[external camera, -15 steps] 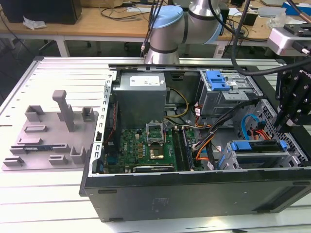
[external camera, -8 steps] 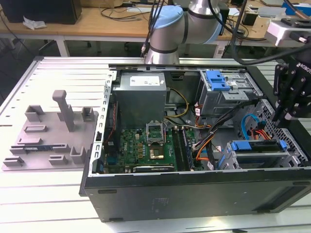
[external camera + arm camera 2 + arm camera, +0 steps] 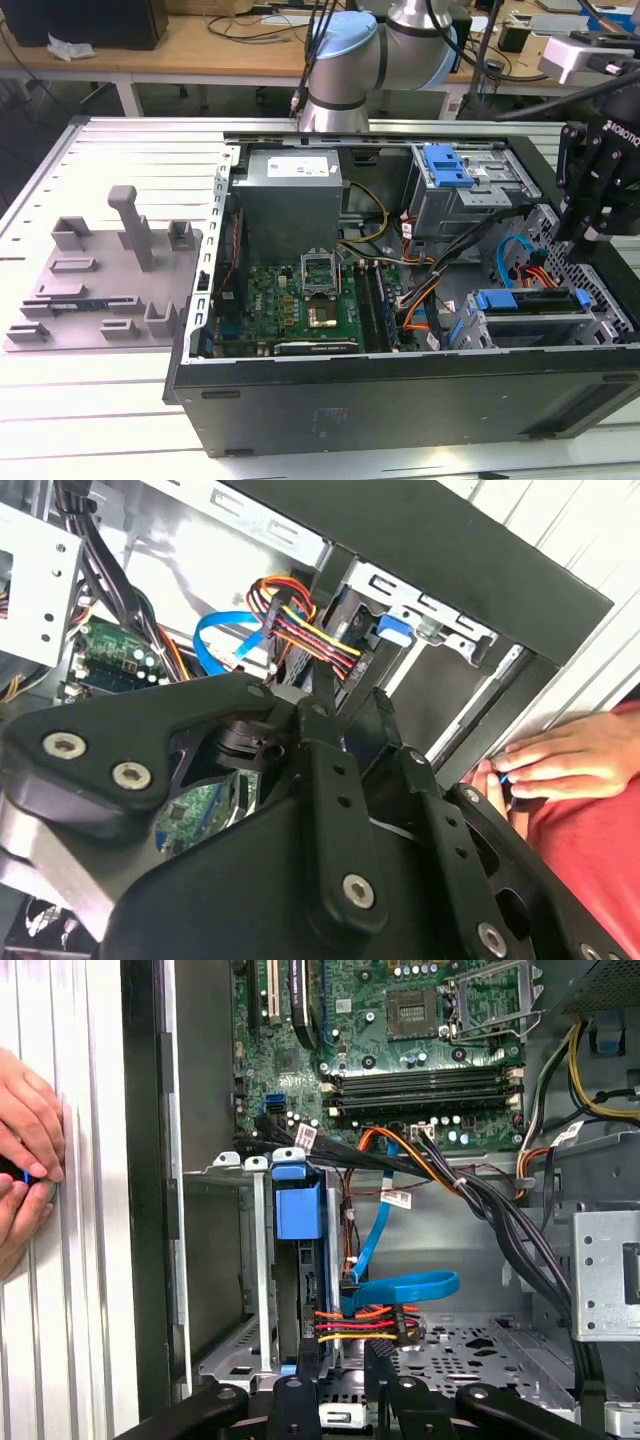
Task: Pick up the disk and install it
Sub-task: 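Insert the second disk wire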
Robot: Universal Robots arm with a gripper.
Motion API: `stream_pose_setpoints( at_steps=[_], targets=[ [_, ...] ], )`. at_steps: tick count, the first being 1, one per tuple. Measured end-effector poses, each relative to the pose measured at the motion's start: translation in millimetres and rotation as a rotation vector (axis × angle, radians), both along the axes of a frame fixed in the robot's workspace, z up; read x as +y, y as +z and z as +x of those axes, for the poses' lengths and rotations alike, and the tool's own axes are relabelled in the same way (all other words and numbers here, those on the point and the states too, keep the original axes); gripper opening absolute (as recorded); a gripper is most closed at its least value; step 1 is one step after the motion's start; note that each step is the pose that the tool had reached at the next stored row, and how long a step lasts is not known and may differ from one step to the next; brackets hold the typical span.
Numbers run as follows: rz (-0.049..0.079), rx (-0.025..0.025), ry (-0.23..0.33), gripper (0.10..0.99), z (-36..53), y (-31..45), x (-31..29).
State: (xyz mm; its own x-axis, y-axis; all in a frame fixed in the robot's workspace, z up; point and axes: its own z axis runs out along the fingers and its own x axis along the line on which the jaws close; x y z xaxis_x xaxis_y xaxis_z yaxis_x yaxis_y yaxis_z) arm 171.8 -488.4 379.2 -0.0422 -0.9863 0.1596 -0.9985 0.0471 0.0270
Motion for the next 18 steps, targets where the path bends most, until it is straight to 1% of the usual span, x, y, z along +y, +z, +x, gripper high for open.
stream_pose_setpoints(
  at_steps=[1,2,3,4,6,7,10,11,18],
  targets=[
    [0.0,0.0139,0.0,0.322,1.5,0.0,0.0],
    [0.0,0.0242,0.0,0.322,2.3,0.0,0.0],
    [0.0,0.0327,0.0,0.322,2.7,-0.1,0.3],
    [0.0,0.0338,0.0,0.322,2.7,-0.1,0.7],
    [0.0,0.034,0.0,0.322,2.1,-0.2,1.9],
    [0.0,0.034,0.001,0.322,0.3,-0.3,2.2],
    [0.0,0.0337,0.002,0.322,-8.8,-1.2,2.5],
    [0.0,0.0337,0.003,0.322,-10.1,-1.8,2.4],
    [0.0,0.0336,0.004,0.322,-11.9,-6.3,2.5]
  ],
)
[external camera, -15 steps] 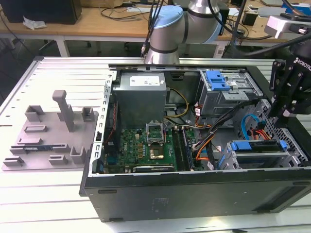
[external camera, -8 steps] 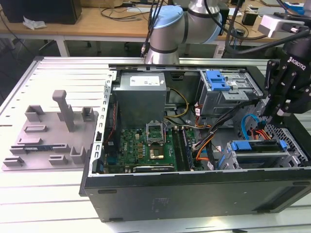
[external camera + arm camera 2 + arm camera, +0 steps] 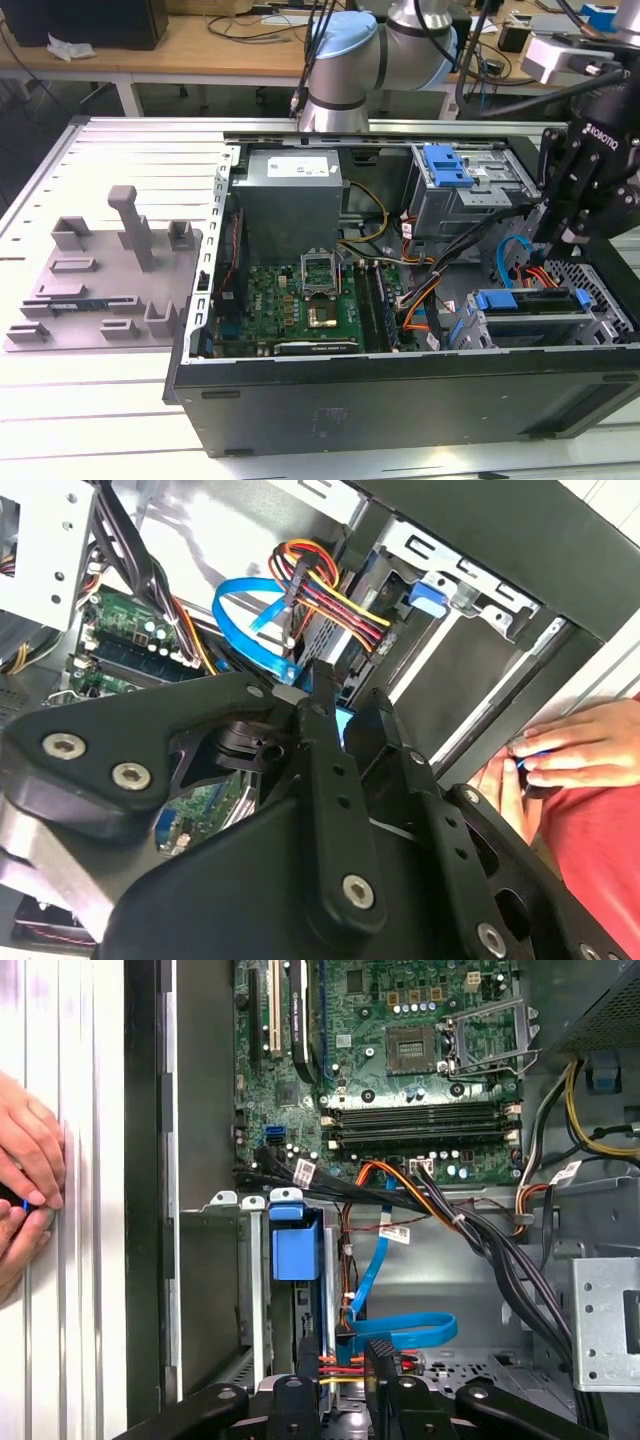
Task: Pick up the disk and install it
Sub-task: 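Insert the second disk wire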
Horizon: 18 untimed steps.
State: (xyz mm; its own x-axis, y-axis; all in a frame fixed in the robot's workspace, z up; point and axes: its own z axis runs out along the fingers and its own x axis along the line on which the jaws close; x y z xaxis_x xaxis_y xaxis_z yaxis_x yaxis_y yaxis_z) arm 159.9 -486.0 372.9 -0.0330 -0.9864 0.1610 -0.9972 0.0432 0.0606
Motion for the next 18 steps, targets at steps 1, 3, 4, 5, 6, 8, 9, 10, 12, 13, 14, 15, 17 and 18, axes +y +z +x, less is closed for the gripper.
stream_pose_setpoints(
  at_steps=[1,3,4,5,6,8,9,10,12,13,14,15,17,18],
  targets=[
    [0.0,0.0,0.0,0.322,-0.1,-1.3,0.0],
    [0.0,0.0,0.0,0.322,-0.7,-2.9,0.0],
    [0.0,0.0,0.0,0.322,-0.9,-3.3,0.0],
    [0.0,0.0,0.0,0.322,-1.4,-3.6,0.0],
    [0.0,0.0,0.001,0.322,-1.8,-4.0,0.0],
    [0.001,-0.0001,0.001,0.322,-2.0,-4.3,-0.1],
    [0.004,-0.0001,0.001,0.322,-2.1,-4.7,-0.4],
    [0.005,0.0,0.001,0.322,-2.1,-4.9,-0.6],
    [0.008,-0.0001,0.001,0.322,-2.1,-5.5,-1.1],
    [0.008,-0.0001,0.001,0.322,-2.1,-5.6,-1.2],
    [0.01,-0.0001,0.001,0.322,-2.1,-5.9,-1.4],
    [0.011,-0.0001,0.001,0.322,-2.1,-6.5,-1.9],
    [0.01,-0.0001,0.001,0.322,-2.1,-6.8,-2.1],
    [0.01,-0.0001,0.001,0.322,-2.1,-7.1,-2.3]
  ],
)
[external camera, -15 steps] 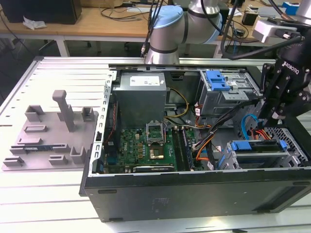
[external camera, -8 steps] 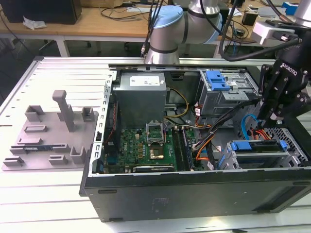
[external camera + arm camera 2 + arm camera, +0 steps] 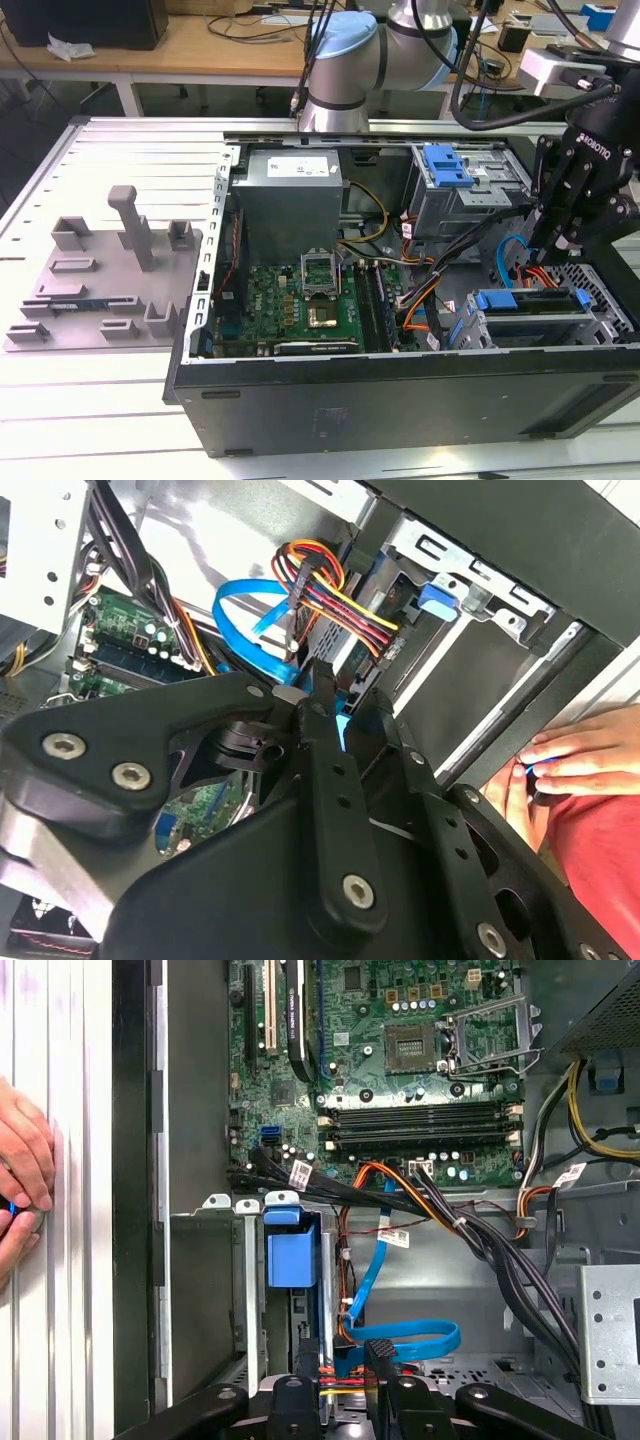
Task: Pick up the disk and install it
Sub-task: 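Insert the second disk wire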
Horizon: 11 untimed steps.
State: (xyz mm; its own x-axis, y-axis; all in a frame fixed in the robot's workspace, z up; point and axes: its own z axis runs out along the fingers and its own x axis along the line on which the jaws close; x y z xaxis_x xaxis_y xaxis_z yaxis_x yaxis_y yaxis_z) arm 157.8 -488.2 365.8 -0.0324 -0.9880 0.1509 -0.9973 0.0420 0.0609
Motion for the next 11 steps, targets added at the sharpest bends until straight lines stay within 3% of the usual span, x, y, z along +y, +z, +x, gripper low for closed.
stream_pose_setpoints(
  at_steps=[8,10,11],
  targets=[
    [0.0,0.0,0.0,0.31,0.0,-1.9,-0.1],
    [0.0,0.0,0.0,0.173,0.0,-2.0,-0.3],
    [0.0,0.0,0.0,0.161,0.0,-2.2,-0.4]
  ],
)
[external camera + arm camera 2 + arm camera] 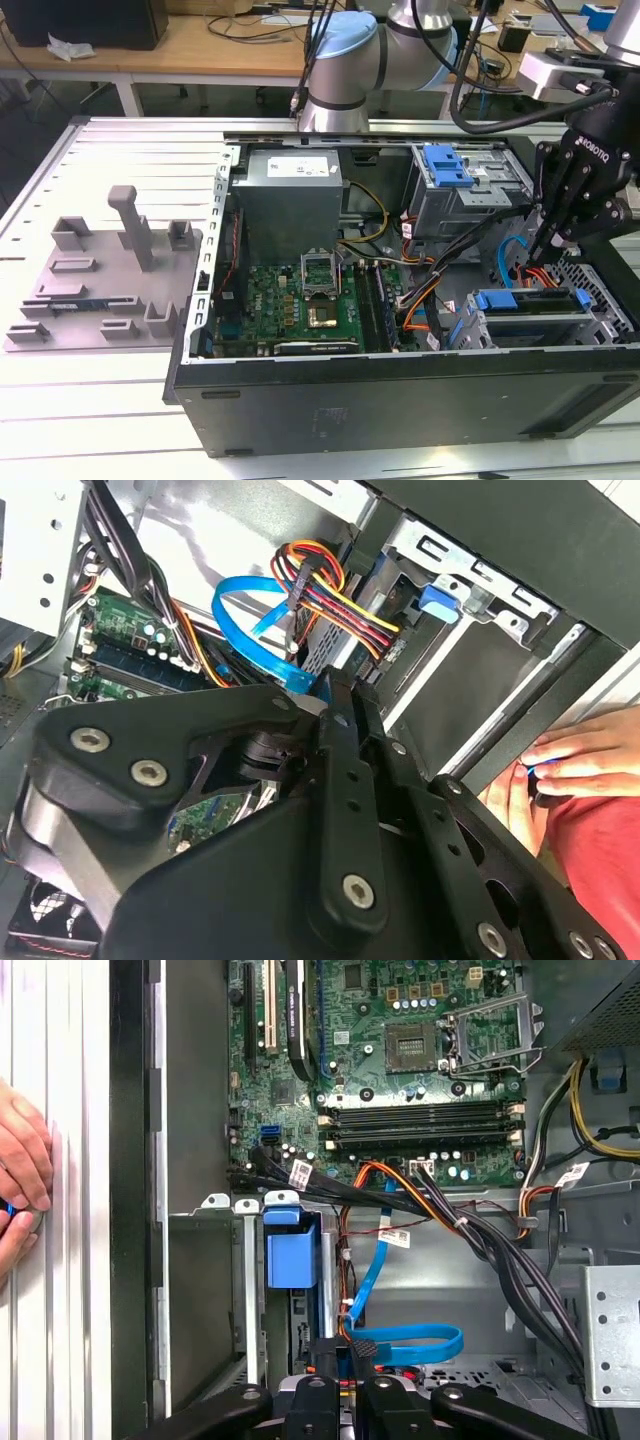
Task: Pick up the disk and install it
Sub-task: 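Insert the second disk wire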
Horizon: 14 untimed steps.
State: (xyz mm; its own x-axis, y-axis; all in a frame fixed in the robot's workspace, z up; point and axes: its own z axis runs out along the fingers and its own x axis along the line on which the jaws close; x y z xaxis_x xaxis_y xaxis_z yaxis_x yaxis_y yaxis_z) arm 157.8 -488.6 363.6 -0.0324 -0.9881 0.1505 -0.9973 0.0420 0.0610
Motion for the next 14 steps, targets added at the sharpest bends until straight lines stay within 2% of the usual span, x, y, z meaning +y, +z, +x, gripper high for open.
stream_pose_setpoints(
  at_steps=[7,8,9,10,11,14],
  targets=[
    [0.0,-0.0002,0.0,0.161,-0.4,0.0,-1.4],
    [0.002,-0.0017,0.0,0.161,-1.1,0.0,-2.2],
    [0.006,-0.0064,0.0,0.161,-2.1,0.0,-3.6],
    [0.009,-0.0083,0.0,0.161,-2.6,0.0,-4.7],
    [0.012,-0.0109,0.0,0.161,-3.2,0.0,-7.6],
    [0.02,-0.0145,0.0,0.161,-3.8,0.0,-15.3]
  ],
)
